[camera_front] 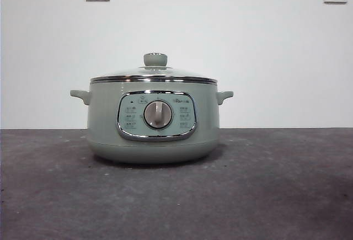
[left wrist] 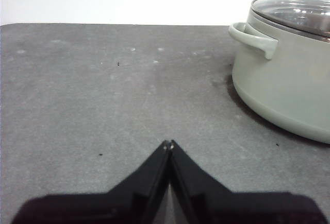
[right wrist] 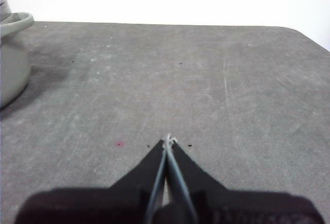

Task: Pick up the potato,open the lid,put the potato in the pot,close the lid

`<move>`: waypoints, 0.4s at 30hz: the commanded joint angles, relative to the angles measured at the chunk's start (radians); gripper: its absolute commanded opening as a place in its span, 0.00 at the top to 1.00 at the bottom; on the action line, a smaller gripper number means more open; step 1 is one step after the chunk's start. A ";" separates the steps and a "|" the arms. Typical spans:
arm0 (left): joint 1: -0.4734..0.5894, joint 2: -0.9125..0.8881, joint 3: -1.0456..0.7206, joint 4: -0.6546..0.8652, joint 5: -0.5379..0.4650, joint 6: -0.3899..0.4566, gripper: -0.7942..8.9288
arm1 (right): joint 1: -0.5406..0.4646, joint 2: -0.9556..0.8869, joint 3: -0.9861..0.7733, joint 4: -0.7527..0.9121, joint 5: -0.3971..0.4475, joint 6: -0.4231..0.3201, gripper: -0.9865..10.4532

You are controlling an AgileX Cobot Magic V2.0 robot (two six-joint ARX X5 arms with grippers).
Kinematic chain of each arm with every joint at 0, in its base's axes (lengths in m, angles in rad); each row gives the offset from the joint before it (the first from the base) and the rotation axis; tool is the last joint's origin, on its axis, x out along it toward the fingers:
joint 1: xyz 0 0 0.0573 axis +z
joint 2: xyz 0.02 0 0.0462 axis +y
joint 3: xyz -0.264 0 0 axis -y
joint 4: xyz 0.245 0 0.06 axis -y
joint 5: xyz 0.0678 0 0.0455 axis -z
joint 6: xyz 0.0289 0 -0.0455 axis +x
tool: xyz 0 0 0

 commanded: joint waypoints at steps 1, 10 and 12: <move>0.003 0.000 -0.010 0.004 -0.003 0.011 0.92 | -0.001 -0.003 -0.011 0.005 0.004 0.013 0.91; 0.003 0.000 -0.010 0.004 -0.002 0.011 0.92 | -0.001 -0.003 -0.011 0.005 0.005 0.028 0.91; 0.003 0.000 -0.010 0.004 -0.003 0.011 0.92 | -0.001 -0.003 -0.011 0.005 0.005 0.029 0.91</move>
